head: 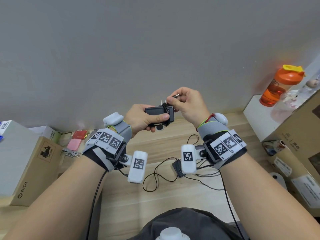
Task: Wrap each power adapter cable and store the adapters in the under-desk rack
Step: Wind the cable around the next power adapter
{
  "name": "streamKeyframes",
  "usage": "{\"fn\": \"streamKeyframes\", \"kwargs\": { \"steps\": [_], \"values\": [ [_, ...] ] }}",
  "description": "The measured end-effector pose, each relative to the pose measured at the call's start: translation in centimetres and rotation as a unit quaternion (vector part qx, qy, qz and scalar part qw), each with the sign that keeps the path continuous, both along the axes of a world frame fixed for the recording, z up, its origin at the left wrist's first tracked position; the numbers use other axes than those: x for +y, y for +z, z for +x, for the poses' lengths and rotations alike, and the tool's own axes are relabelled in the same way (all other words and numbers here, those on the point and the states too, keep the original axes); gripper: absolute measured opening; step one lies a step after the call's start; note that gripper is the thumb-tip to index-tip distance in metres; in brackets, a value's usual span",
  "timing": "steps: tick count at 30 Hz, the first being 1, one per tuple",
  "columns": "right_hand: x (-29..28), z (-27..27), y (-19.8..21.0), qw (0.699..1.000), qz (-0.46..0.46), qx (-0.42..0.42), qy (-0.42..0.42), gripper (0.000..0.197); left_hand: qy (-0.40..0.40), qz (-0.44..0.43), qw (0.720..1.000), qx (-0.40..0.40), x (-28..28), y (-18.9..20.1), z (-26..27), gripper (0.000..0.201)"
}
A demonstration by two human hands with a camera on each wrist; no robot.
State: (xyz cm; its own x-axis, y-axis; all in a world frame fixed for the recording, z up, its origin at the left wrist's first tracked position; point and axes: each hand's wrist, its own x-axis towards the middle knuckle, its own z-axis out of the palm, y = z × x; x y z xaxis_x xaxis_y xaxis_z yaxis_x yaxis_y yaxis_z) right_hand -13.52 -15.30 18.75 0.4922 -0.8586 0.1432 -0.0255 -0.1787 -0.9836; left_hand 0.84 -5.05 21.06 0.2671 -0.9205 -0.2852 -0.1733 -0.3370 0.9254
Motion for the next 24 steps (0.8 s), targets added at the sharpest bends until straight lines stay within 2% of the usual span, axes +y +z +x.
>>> {"fn": "streamKeyframes", "kwargs": {
  "steps": [2, 8, 11, 13, 16, 21, 24],
  "values": [
    [0.4, -0.3, -0.9, 0.999, 0.000, 0.024, -0.028, 0.019, -0.029, 0.011, 0.999, -0.007, 0.3, -0.7, -0.4, 0.025],
    [2.6, -2.6, -4.1, 0.996, 0.049, 0.044, -0.055, 0.012, -0.069, 0.032, 0.997, -0.002, 1.0, -3.7, -1.9, 0.053],
    [3.9, -4.4, -6.0, 0.992, 0.077, 0.063, -0.071, 0.020, -0.096, 0.048, 0.994, 0.006, 1.7, -5.7, -3.0, 0.059],
    [5.3, -5.8, -7.6, 0.989, 0.102, 0.070, -0.082, 0.017, -0.113, 0.071, 0.991, 0.017, 2.4, -7.2, -4.1, 0.062],
    [7.8, -7.7, -10.7, 0.979, 0.153, 0.082, -0.111, 0.014, -0.144, 0.111, 0.983, 0.024, 3.1, -10.4, -6.2, 0.045],
    [11.6, -11.2, -15.3, 0.956, 0.222, 0.115, -0.157, 0.032, -0.146, 0.146, 0.978, 0.000, 4.6, -14.8, -9.4, 0.021],
    [14.1, -13.9, -16.3, 0.941, 0.267, 0.109, -0.177, 0.023, -0.161, 0.161, 0.974, 0.008, 5.7, -16.7, -11.5, 0.016]
  ]
}}
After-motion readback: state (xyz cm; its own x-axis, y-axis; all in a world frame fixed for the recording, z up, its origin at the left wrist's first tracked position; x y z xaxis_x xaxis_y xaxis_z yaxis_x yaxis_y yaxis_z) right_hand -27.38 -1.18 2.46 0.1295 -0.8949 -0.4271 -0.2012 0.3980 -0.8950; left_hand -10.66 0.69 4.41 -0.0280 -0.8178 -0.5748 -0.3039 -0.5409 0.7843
